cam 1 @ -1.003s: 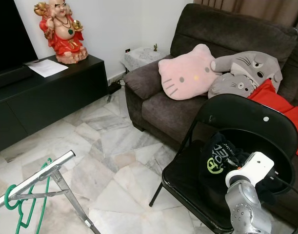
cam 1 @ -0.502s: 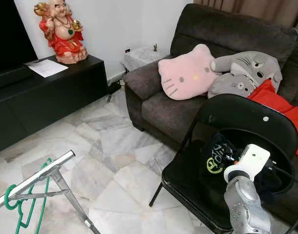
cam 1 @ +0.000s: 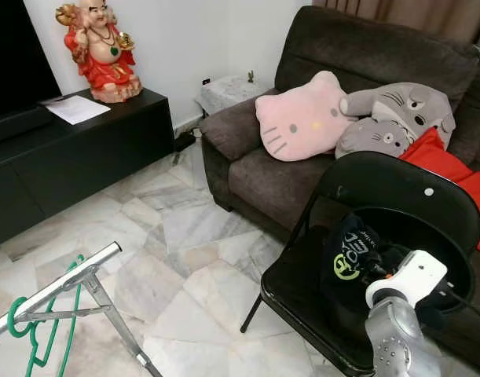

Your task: Hang hanger

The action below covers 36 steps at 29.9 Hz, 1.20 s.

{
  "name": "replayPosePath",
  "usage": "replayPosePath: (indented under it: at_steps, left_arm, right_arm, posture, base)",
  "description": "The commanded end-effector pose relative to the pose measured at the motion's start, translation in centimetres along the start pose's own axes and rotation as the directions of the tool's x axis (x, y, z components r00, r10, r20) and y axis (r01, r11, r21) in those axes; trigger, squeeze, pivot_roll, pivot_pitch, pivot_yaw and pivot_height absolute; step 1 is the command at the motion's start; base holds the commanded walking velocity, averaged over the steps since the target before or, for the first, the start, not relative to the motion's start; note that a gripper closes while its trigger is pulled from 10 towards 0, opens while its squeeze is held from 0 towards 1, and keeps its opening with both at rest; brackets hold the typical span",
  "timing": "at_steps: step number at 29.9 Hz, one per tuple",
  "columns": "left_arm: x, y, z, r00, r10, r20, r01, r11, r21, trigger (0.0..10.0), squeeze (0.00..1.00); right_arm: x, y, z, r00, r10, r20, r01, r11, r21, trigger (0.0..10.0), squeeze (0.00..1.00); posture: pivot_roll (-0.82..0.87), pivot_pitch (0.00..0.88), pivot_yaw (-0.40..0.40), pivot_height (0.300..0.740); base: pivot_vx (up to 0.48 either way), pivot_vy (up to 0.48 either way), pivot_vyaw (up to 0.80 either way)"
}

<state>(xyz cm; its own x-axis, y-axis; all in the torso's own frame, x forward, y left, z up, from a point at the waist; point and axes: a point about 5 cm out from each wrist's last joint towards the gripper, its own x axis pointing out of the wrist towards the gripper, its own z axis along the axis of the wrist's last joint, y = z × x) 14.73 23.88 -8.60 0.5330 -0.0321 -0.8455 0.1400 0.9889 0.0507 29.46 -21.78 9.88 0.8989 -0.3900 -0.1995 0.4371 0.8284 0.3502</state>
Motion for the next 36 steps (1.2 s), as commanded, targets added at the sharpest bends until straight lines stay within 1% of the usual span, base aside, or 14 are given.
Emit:
replayPosePath:
  at_steps: [1, 4, 5, 6, 9, 12, 16, 17, 23, 24, 26, 29, 30, 36]
  left_arm:
    - [-0.1, 0.0, -0.5, 1.000, -0.002, -0.020, 0.002, 1.000, 0.002, 10.0, 0.00]
    - [-0.1, 0.0, -0.5, 1.000, -0.003, -0.020, 0.003, 1.000, 0.003, 10.0, 0.00]
    - [-0.1, 0.0, -0.4, 1.000, -0.003, -0.019, 0.003, 1.000, 0.003, 10.0, 0.00]
    - [-0.1, 0.0, -0.4, 1.000, -0.003, -0.019, 0.003, 1.000, 0.003, 10.0, 0.00]
    - [-0.1, 0.0, -0.4, 1.000, -0.003, -0.018, 0.003, 1.000, 0.003, 10.0, 0.00]
    - [-0.1, 0.0, -0.4, 1.000, -0.004, -0.018, 0.004, 1.000, 0.004, 10.0, 0.00]
    - [-0.1, 0.0, -0.3, 1.000, -0.005, -0.020, 0.005, 1.000, 0.004, 10.0, 0.00]
    - [-0.1, 0.0, -0.3, 1.000, -0.005, -0.020, 0.005, 1.000, 0.004, 10.0, 0.00]
    - [-0.1, 0.1, -0.3, 1.000, -0.007, -0.022, 0.007, 1.000, 0.006, 10.0, 0.00]
    - [-0.1, 0.1, -0.3, 1.000, -0.007, -0.022, 0.007, 1.000, 0.006, 10.0, 0.00]
    - [-0.1, 0.1, -0.3, 1.000, -0.006, -0.022, 0.007, 1.000, 0.006, 10.0, 0.00]
    - [-0.1, 0.1, -0.4, 1.000, -0.006, -0.024, 0.007, 1.000, 0.006, 10.0, 0.00]
    - [-0.1, 0.1, -0.4, 1.000, -0.006, -0.025, 0.007, 1.000, 0.007, 10.0, 0.00]
    - [-0.1, 0.1, -0.4, 1.000, -0.006, -0.027, 0.006, 1.000, 0.007, 10.0, 0.00]
  right_arm:
    - [-0.3, 0.1, 1.8, 0.995, 0.015, 0.097, -0.015, 1.000, 0.000, 10.0, 0.00]
    - [-0.5, -0.2, 2.8, 0.989, 0.011, 0.146, -0.009, 1.000, -0.010, 10.0, 0.00]
    - [-0.7, -0.5, 3.5, 0.982, 0.028, 0.185, -0.011, 0.996, -0.094, 10.0, 0.00]
    - [-0.7, -0.5, 3.5, 0.982, 0.028, 0.185, -0.011, 0.996, -0.094, 10.0, 0.00]
    - [-1.1, -0.9, 4.4, 0.967, 0.115, 0.228, -0.022, 0.927, -0.375, 10.0, 0.00]
    - [-1.3, -2.0, 4.6, 0.962, 0.149, 0.229, 0.018, 0.801, -0.599, 10.0, 0.00]
    - [-1.3, -4.7, 5.0, 0.966, 0.148, 0.212, 0.115, 0.489, -0.865, 10.0, 0.00]
    - [-1.3, -4.7, 5.0, 0.966, 0.148, 0.212, 0.115, 0.489, -0.865, 10.0, 0.00]
    - [-1.1, -5.7, 5.0, 0.974, 0.100, 0.202, 0.153, 0.361, -0.920, 10.0, 0.00]
    - [-1.1, -5.7, 4.7, 0.976, 0.109, 0.189, 0.148, 0.307, -0.940, 10.0, 0.00]
    - [-1.1, -5.4, 4.3, 0.978, 0.128, 0.165, 0.125, 0.275, -0.953, 10.0, 0.00]
    - [-1.2, -5.0, 3.0, 0.982, 0.174, 0.075, 0.050, 0.142, -0.989, 10.0, 0.00]
    - [-1.3, -5.2, 2.6, 0.985, 0.165, 0.053, 0.034, 0.118, -0.992, 10.0, 0.00]
    - [-1.4, -6.2, 2.6, 0.994, 0.085, 0.073, 0.065, 0.094, -0.993, 10.0, 0.00]
  posture:
    - [-0.04, 0.049, -0.007, 0.740]
    - [-0.05, 0.048, -0.006, 0.740]
    - [-0.05, 0.048, -0.006, 0.740]
    - [-0.05, 0.048, -0.006, 0.740]
    - [-0.05, 0.048, -0.006, 0.740]
    - [-0.06, 0.049, -0.004, 0.740]
    - [-0.06, 0.050, -0.002, 0.740]
    - [-0.06, 0.050, -0.002, 0.740]
    - [-0.06, 0.047, 0.000, 0.740]
    - [-0.06, 0.047, 0.001, 0.740]
    - [-0.06, 0.047, 0.001, 0.740]
    - [-0.06, 0.045, 0.003, 0.740]
    - [-0.05, 0.044, 0.002, 0.740]
    - [-0.05, 0.037, 0.004, 0.740]
  base:
    - [0.000, 0.000, 0.00]
    - [0.000, 0.000, 0.00]
    - [0.000, 0.000, 0.00]
    - [0.000, 0.000, 0.00]
    - [0.000, 0.000, 0.00]
    - [0.000, 0.000, 0.00]
    - [0.000, 0.000, 0.00]
    - [0.000, 0.000, 0.00]
    - [0.000, 0.000, 0.00]
    - [0.000, 0.000, 0.00]
    - [0.000, 0.000, 0.00]
    - [0.000, 0.000, 0.00]
    - [0.000, 0.000, 0.00]
    - [0.000, 0.000, 0.00]
